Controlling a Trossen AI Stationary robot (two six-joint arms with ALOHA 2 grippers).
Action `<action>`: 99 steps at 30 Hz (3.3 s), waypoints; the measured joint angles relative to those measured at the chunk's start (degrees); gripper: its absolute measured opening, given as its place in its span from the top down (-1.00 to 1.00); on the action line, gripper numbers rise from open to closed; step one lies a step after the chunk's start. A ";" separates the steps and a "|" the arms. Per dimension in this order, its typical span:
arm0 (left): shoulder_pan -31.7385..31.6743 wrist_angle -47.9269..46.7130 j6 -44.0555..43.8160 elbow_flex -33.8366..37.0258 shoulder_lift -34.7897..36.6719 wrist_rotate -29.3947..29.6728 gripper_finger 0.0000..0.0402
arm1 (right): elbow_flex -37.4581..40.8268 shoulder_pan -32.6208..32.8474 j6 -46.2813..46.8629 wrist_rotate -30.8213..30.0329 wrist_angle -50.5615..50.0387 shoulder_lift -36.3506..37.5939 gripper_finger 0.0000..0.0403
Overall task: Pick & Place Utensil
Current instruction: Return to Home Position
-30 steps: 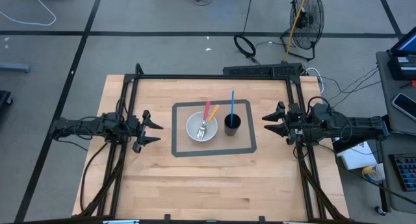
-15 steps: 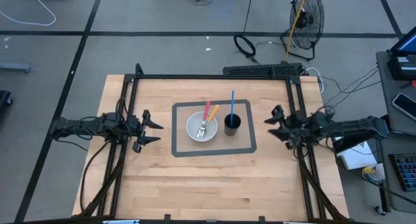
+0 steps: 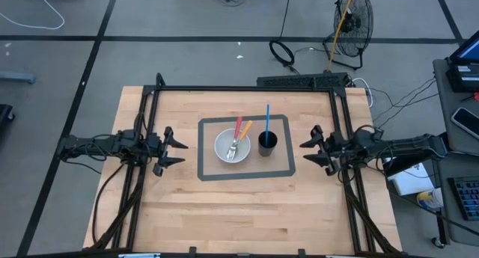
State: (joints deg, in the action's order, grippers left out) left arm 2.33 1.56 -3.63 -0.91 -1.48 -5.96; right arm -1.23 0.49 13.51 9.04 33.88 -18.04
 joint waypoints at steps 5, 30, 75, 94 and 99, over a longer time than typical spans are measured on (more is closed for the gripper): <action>0.00 0.00 0.14 0.00 0.00 0.00 -0.14 | 0.07 -0.02 0.84 0.02 -8.14 1.61 0.06; 0.00 0.00 0.19 0.00 0.00 0.04 -0.14 | -3.79 0.00 -3.74 -4.63 -25.94 17.84 0.06; 0.00 0.00 0.03 0.00 0.00 0.05 -0.14 | -2.08 -0.02 2.13 -9.01 -29.44 17.44 0.07; 0.02 0.00 0.10 0.00 0.00 0.05 -0.14 | -2.08 -0.02 2.13 -9.01 -29.41 17.44 0.07; 0.02 0.00 -0.09 0.00 0.00 0.06 -0.14 | -2.08 -0.02 2.11 -9.00 -29.41 17.44 0.06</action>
State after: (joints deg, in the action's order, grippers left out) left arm 2.35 1.56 -3.72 -0.91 -1.48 -5.90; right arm -3.31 0.48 15.62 0.04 4.47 -0.60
